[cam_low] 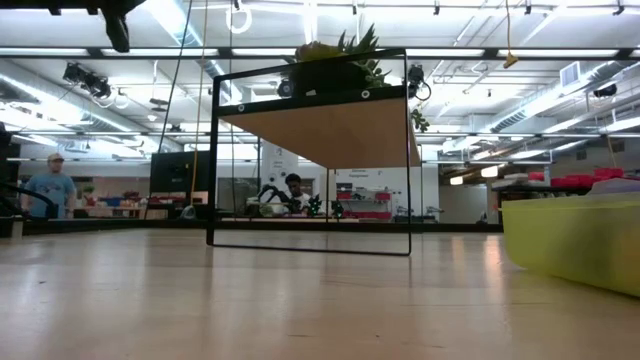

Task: Pack school essentials
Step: Return to Home Position

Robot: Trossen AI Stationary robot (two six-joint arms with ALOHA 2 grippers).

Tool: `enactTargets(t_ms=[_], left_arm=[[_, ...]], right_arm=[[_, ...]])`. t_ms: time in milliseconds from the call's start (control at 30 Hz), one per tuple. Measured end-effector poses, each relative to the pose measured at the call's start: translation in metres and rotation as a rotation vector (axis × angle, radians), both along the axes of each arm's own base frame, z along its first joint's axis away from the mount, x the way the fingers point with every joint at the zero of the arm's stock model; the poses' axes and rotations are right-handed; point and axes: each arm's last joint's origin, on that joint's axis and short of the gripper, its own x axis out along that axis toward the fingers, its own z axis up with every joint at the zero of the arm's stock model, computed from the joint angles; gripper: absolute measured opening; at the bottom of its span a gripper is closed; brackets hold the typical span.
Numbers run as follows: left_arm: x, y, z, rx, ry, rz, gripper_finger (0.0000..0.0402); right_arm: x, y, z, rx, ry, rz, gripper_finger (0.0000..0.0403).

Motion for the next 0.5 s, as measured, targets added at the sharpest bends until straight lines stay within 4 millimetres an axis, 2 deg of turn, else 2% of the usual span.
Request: enactTargets(t_ms=[300, 500], left_arm=[[0.029, -0.008, -0.012, 0.067, 0.172, -0.111, 0.0002], [0.033, -0.01, -0.014, 0.045, 0.195, -0.102, 0.0002]], right_arm=[[0.016, 0.003, -0.026, 0.011, 0.083, -0.001, 0.0037], [0.018, 0.004, -0.046, 0.066, 0.094, -0.004, 0.0037]])
